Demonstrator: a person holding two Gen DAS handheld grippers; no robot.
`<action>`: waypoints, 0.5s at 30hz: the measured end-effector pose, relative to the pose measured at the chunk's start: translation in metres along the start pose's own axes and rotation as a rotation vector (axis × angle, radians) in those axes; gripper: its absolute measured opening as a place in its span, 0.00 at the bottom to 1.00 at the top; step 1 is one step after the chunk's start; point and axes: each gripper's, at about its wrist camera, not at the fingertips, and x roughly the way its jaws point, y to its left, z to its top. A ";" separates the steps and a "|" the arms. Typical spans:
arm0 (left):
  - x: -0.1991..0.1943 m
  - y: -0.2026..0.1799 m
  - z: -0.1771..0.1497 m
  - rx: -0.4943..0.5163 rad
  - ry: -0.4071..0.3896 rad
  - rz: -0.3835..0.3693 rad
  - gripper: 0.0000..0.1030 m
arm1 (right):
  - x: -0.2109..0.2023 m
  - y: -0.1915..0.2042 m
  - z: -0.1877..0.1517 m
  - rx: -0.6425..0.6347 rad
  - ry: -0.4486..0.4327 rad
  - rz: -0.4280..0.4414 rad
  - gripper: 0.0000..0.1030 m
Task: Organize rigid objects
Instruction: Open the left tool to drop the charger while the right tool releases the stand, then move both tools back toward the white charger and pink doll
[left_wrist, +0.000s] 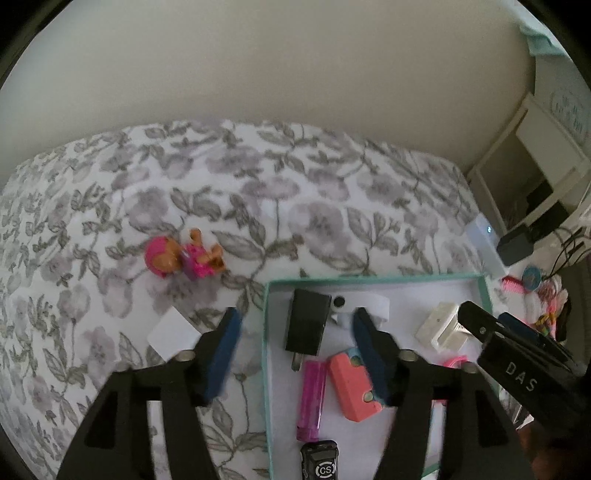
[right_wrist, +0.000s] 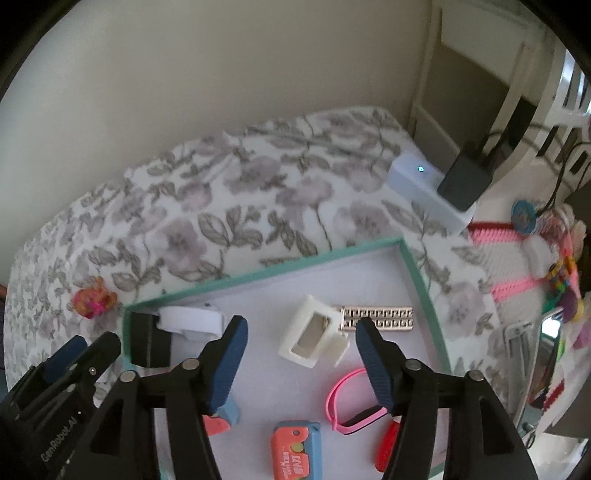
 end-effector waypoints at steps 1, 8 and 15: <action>-0.004 0.002 0.001 -0.007 -0.012 0.003 0.74 | -0.004 0.001 0.002 -0.003 -0.012 -0.001 0.67; -0.014 0.021 0.006 -0.065 -0.055 0.054 0.80 | -0.005 0.009 0.002 -0.035 -0.016 -0.009 0.86; -0.006 0.046 0.006 -0.124 -0.043 0.130 0.81 | 0.003 0.014 -0.001 -0.052 -0.008 -0.015 0.94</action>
